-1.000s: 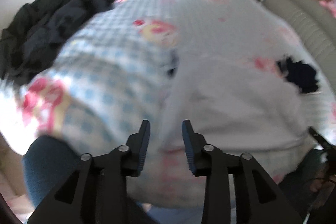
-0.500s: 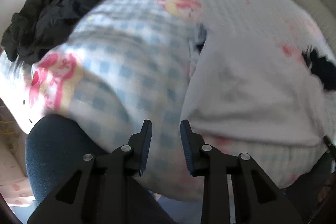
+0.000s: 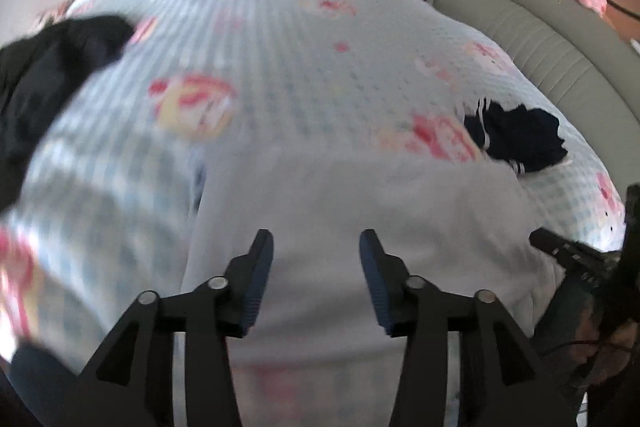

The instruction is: Fold clothes

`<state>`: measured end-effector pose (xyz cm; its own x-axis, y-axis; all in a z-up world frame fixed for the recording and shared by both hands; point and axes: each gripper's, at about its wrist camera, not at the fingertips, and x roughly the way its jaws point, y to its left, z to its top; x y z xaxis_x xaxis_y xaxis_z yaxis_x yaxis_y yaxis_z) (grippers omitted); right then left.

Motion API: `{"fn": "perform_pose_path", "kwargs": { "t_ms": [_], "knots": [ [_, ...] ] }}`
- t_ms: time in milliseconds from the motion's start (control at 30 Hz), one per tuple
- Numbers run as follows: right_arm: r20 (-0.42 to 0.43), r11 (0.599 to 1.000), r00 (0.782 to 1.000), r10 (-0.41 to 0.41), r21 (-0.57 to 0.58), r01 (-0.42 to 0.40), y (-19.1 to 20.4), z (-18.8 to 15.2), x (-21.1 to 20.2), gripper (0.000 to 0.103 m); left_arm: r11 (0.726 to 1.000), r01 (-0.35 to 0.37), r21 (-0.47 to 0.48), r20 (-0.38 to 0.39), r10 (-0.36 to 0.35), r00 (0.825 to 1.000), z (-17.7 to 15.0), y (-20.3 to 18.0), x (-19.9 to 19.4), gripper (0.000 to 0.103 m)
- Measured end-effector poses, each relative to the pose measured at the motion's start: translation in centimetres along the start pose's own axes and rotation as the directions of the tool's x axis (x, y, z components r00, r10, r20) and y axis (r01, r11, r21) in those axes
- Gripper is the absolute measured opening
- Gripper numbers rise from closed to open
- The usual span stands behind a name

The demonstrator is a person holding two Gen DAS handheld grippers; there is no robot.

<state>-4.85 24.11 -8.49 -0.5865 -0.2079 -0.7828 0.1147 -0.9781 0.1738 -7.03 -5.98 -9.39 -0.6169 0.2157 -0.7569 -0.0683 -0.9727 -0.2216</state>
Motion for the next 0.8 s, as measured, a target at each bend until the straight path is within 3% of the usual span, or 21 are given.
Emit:
{"fn": "perform_pose_path", "kwargs": {
  "t_ms": [33, 100, 200, 300, 367, 400, 433, 467, 533, 567, 633, 700, 800],
  "knots": [
    [0.014, 1.0, 1.0, 0.004, -0.013, -0.004, 0.2, 1.1, 0.2, 0.035, 1.0, 0.005, 0.007, 0.014, -0.006, 1.0, 0.9, -0.2, 0.6, 0.057],
    [0.038, 0.999, 0.999, 0.006, -0.043, -0.004, 0.7, 3.4, 0.8, 0.04, 1.0, 0.008, 0.008, 0.025, -0.008, 1.0, 2.2, -0.3, 1.6, 0.061],
    [0.03, 0.997, 0.999, 0.014, -0.077, -0.012, 1.4, 5.4, 2.8, 0.04, 1.0, -0.013, -0.007, -0.023, 0.012, 1.0, 2.7, 0.4, 4.3, 0.061],
    [-0.022, 0.995, 1.0, -0.006, -0.104, 0.004, 1.7, 6.2, 6.0, 0.04, 0.996, -0.092, -0.021, -0.077, 0.09, 0.993, 1.7, 1.9, 7.3, 0.061],
    [-0.11, 0.995, 0.994, -0.029, -0.101, 0.018, 0.9, 5.2, 8.9, 0.04, 0.985, -0.163, -0.053, -0.072, 0.16, 0.985, 0.9, 3.5, 8.0, 0.046],
    [-0.132, 0.996, 0.991, -0.021, -0.083, 0.01, 0.2, 4.7, 9.7, 0.038, 0.978, -0.188, -0.086, -0.067, 0.182, 0.981, 0.8, 4.5, 7.8, 0.024],
    [-0.144, 0.998, 0.99, -0.007, -0.06, -0.002, -0.7, 4.1, 10.3, 0.036, 0.971, -0.205, -0.121, -0.065, 0.198, 0.978, 0.7, 5.6, 7.5, 0.019],
    [-0.142, 0.999, 0.99, -0.002, -0.044, -0.004, -1.4, 3.9, 10.4, 0.032, 0.968, -0.195, -0.155, -0.067, 0.187, 0.98, 0.8, 6.5, 7.2, 0.019],
    [-0.115, 1.0, 0.993, -0.008, -0.009, 0.007, -2.7, 4.0, 9.5, 0.012, 0.964, -0.179, -0.195, -0.065, 0.17, 0.983, 1.1, 7.7, 6.4, 0.019],
    [-0.097, 1.0, 0.995, -0.015, 0.022, 0.018, -3.3, 4.2, 8.8, 0.011, 0.964, -0.181, -0.196, -0.046, 0.175, 0.983, 1.3, 7.7, 5.8, 0.019],
    [-0.073, 0.997, 0.997, -0.028, 0.064, 0.033, -4.2, 4.5, 7.8, 0.018, 0.963, -0.181, -0.198, 0.001, 0.185, 0.983, 1.6, 7.5, 4.4, 0.039],
    [-0.076, 0.997, 0.997, -0.033, 0.063, 0.038, -4.0, 4.4, 8.1, 0.026, 0.979, -0.087, -0.185, 0.043, 0.097, 0.994, 1.7, 6.9, 3.7, 0.043],
    [-0.08, 0.997, 0.996, -0.042, 0.061, 0.047, -3.8, 4.2, 8.4, 0.031, 0.996, -0.074, -0.051, 0.034, 0.076, 0.997, 1.6, 4.0, 4.8, 0.046]
  ]
}}
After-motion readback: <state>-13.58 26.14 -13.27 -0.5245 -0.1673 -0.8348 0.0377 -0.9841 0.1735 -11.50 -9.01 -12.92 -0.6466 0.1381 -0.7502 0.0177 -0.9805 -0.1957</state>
